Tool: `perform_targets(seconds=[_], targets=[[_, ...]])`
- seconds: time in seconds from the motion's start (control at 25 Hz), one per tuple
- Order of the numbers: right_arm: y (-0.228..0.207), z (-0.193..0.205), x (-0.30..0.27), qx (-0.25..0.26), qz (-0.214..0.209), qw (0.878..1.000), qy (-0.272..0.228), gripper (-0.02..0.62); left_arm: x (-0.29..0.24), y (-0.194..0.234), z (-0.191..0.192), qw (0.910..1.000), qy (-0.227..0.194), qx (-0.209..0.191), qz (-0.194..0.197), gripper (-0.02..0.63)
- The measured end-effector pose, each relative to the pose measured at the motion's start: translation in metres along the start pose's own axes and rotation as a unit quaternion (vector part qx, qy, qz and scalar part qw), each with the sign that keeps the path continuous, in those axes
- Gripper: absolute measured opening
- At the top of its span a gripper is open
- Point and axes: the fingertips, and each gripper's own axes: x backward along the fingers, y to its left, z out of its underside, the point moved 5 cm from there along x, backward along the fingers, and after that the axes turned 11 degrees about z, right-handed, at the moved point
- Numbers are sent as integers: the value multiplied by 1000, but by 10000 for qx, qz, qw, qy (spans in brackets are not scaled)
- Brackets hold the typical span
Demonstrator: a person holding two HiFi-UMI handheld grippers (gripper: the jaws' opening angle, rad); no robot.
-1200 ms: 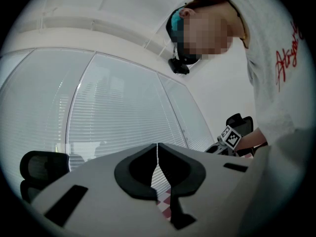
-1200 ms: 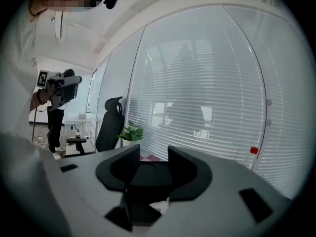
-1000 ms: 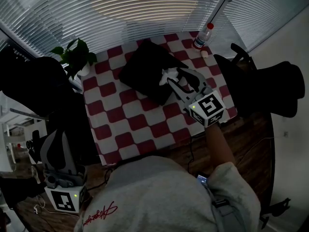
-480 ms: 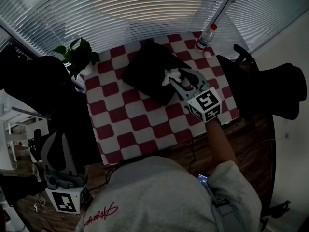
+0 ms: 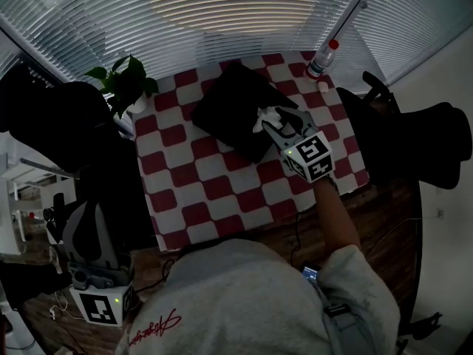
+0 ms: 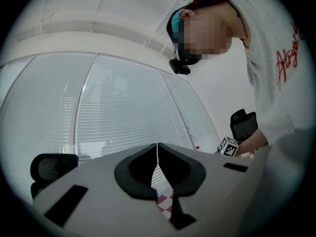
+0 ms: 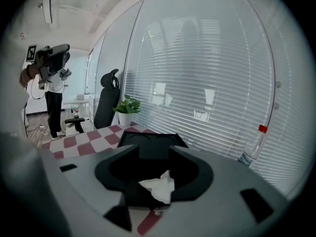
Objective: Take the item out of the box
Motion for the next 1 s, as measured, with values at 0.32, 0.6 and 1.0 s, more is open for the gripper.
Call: perform_targets(seconds=[0.32,0.6,1.0], targets=[[-1,15,-11,-31,32,9997,247,186,2,1,2,10000,28,2,-33,20],[-2,27,-20,-65,48,9989,456,186,2,2,1,10000,47,-11,-72,20],[-2,37,-32,-82,45,9978,663,186,7,5,1,9998,75,-25,-171,20]])
